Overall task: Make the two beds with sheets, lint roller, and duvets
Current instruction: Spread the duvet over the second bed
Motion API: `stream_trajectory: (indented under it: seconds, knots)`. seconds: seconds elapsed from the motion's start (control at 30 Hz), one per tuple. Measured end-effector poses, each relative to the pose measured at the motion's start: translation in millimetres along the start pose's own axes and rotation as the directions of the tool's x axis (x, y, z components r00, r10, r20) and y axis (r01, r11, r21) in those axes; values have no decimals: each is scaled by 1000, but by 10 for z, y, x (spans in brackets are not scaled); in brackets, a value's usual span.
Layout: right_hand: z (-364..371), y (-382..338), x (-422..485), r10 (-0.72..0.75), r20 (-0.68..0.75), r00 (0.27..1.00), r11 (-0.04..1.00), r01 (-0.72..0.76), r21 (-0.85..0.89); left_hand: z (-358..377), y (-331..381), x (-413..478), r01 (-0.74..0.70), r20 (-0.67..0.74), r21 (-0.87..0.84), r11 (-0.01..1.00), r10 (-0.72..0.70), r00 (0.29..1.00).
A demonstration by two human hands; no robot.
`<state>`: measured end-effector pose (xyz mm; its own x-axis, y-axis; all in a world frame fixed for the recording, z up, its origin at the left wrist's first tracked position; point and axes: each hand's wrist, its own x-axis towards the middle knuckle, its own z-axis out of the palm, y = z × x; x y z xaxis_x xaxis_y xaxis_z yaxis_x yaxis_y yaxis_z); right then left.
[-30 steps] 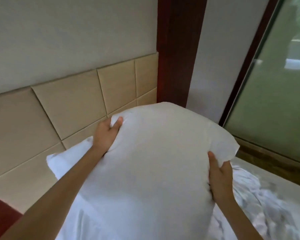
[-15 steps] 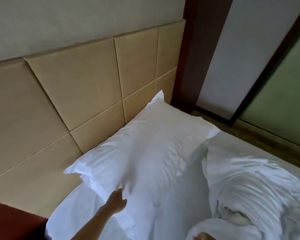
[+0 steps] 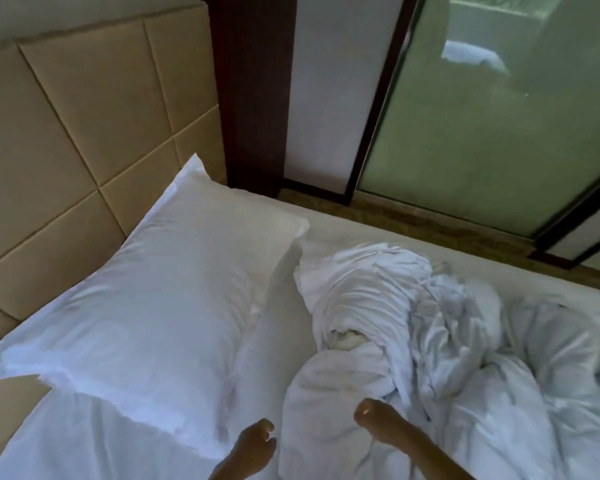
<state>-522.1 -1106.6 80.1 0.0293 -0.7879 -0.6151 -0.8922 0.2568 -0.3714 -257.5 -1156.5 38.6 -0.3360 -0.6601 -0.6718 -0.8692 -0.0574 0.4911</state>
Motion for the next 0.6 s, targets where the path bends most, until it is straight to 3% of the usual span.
stream_trajectory:
  seconds: [0.03, 0.07, 0.1, 0.17, 0.27, 0.43, 0.6]
  knots:
    - [21, 55, -123, 23, -146, 989, 999, -17, 41, 106, 99, -24, 7, 28, 19, 1000, -7, 1000]
    - [-29, 72, -312, 165, 58, 985, 971, -172, 167, 204, 190, -38, 18, 48, 28, 999, -19, 999]
    - [-35, 166, -428, 218, 21, 976, 935, -215, 282, 282, 278, -46, 28, 70, 30, 999, -30, 997]
    - [169, 506, -632, 323, -92, 942, 924, -293, 245, 408, 412, -28, 42, 88, 52, 998, -46, 995]
    - [331, 966, -977, 278, 5, 961, 953, -276, 122, 558, 570, 54, 71, 77, 94, 993, -79, 994]
    - [582, 1577, -1340, 339, -61, 939, 917, -315, 245, 735, 999, 259, 66, -31, 119, 991, -62, 998]
    - [841, 2089, -1370, 467, 31, 884, 778, -427, 460, 683, 1472, 1028, 29, -231, 97, 995, -5, 973]
